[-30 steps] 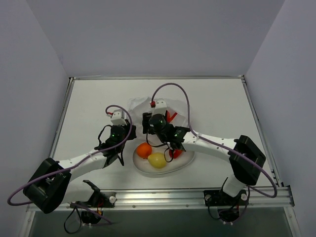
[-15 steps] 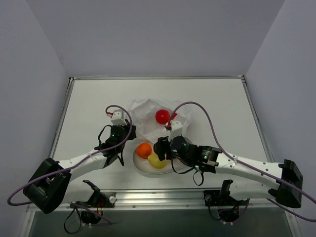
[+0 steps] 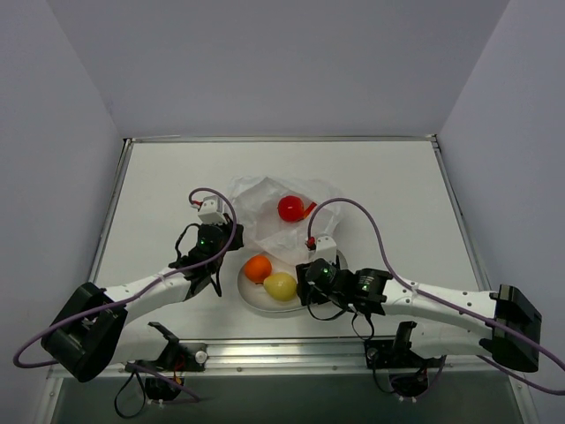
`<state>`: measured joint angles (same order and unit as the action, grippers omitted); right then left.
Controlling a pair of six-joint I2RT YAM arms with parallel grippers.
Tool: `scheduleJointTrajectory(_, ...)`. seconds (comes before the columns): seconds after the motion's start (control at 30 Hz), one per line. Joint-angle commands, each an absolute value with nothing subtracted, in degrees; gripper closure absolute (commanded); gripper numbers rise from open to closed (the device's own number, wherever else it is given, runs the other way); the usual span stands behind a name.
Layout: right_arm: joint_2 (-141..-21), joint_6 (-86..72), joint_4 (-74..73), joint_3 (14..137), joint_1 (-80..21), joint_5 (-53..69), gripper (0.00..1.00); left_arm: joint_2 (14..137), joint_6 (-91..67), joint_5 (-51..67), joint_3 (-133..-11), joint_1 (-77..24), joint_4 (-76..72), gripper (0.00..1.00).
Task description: Take the fake fruits out of the plastic bag
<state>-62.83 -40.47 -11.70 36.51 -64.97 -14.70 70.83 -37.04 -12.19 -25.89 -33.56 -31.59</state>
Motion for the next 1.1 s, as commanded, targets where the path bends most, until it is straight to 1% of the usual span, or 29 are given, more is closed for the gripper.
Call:
scheduleJointTrajectory(0.0, -64.94, -41.84, -13.62, 37.70, -65.30, -16.17, 0.43, 69.79, -36.56, -11.69, -27.60, -33.13, -33.75, 0.98)
scheduleJointTrajectory(0.07, -64.87, -41.49, -14.41, 39.45, -65.39, -18.27, 0.25, 69.87, -36.65, -11.43, -27.69, -33.13, -33.84, 0.98)
scheduleJointTrajectory(0.1, -64.17, -41.22, -14.50, 40.16, -65.39, -18.72, 0.22, 69.87, -36.74, -11.34, -27.69, -33.22, -33.84, 0.98)
scheduleJointTrajectory(0.17, -63.37, -39.91, -14.50, 42.61, -65.39, -18.90, 0.19, 69.87, -36.83, -11.25, -27.60, -33.13, -33.84, 0.98)
scheduleJointTrajectory(0.23, -62.58, -38.94, -14.41, 44.81, -65.48, -19.16, 0.20, 69.96, -36.91, -11.16, -27.60, -33.13, -33.84, 0.98)
scheduleJointTrajectory(0.33, -63.72, -36.57, -12.93, 49.65, -65.39, -21.35, 0.33, 70.05, -36.91, -10.90, -27.69, -33.13, -33.93, 0.98)
scheduleJointTrajectory(0.37, -65.55, -35.26, -10.66, 50.70, -65.39, -22.49, 0.43, 70.05, -36.91, -10.90, -27.69, -33.22, -33.93, 0.97)
scheduleJointTrajectory(0.43, -68.71, -33.76, -8.80, 54.30, -65.30, -26.79, 0.56, 69.96, -36.91, -10.90, -27.69, -33.22, -33.93, 0.98)
scheduleJointTrajectory(0.5, -74.23, -32.00, -6.07, 57.81, -64.78, -31.70, 0.58, 69.79, -36.91, -10.99, -27.60, -33.13, -33.84, 0.98)
scheduleJointTrajectory(0.53, -76.36, -31.47, -4.06, 58.96, -63.64, -32.08, 0.60, 69.70, -36.91, -10.99, -27.60, -33.13, -33.84, 0.98)
scheduleJointTrajectory(0.6, -81.72, -29.28, -0.72, 60.64, -61.88, -31.12, 0.60, 69.61, -36.91, -10.81, -27.60, -33.14, -33.84, 0.98)
scheduleJointTrajectory(0.63, -83.39, -29.18, 2.60, 61.08, -60.74, -30.77, 0.59, 69.52, -36.91, -10.72, -27.60, -33.13, -33.84, 0.98)
scheduleJointTrajectory(0.7, -88.31, -28.31, 4.21, 62.22, -57.05, -29.45, 0.55, 69.26, -37.00, -10.37, -27.60, -33.13, -33.84, 0.98)
scheduleJointTrajectory(0.73, -89.81, -28.04, 5.26, 62.92, -56.00, -30.92, 0.50, 69.08, -37.09, -10.28, -27.60, -33.13, -33.84, 0.98)
scheduleJointTrajectory(0.8, -93.77, -27.51, 5.36, 64.24, -53.80, -33.04, 0.43, 68.91, -37.18, -10.02, -27.60, -33.22, -33.84, 0.98)
scheduleJointTrajectory(0.83, -94.91, -25.94, 6.41, 65.29, -53.27, -34.44, 0.37, 68.99, -37.26, -9.93, -27.60, -33.22, -33.84, 0.98)
scheduleJointTrajectory(0.9, -98.25, -24.09, 7.38, 66.53, -51.95, -35.33, 0.32, 69.26, -37.44, -9.67, -27.60, -33.13, -34.01, 0.97)
scheduleJointTrajectory(0.93, -99.39, -21.56, 8.51, 67.23, -51.42, -34.55, 0.27, 69.34, -37.53, -9.58, -27.60, -33.22, -34.10, 0.98)
scheduleJointTrajectory(0.97, -101.58, -20.75, 9.13, 68.45, -50.72, -33.06, 0.25, 69.35, -37.53, -9.49, -27.60, -33.22, -34.19, 0.98)
scheduleJointTrajectory(1.07, -105.63, -18.99, 9.32, 71.01, -48.43, -33.75, 0.21, 69.17, -37.53, -9.58, -27.51, -33.22, -34.19, 0.98)
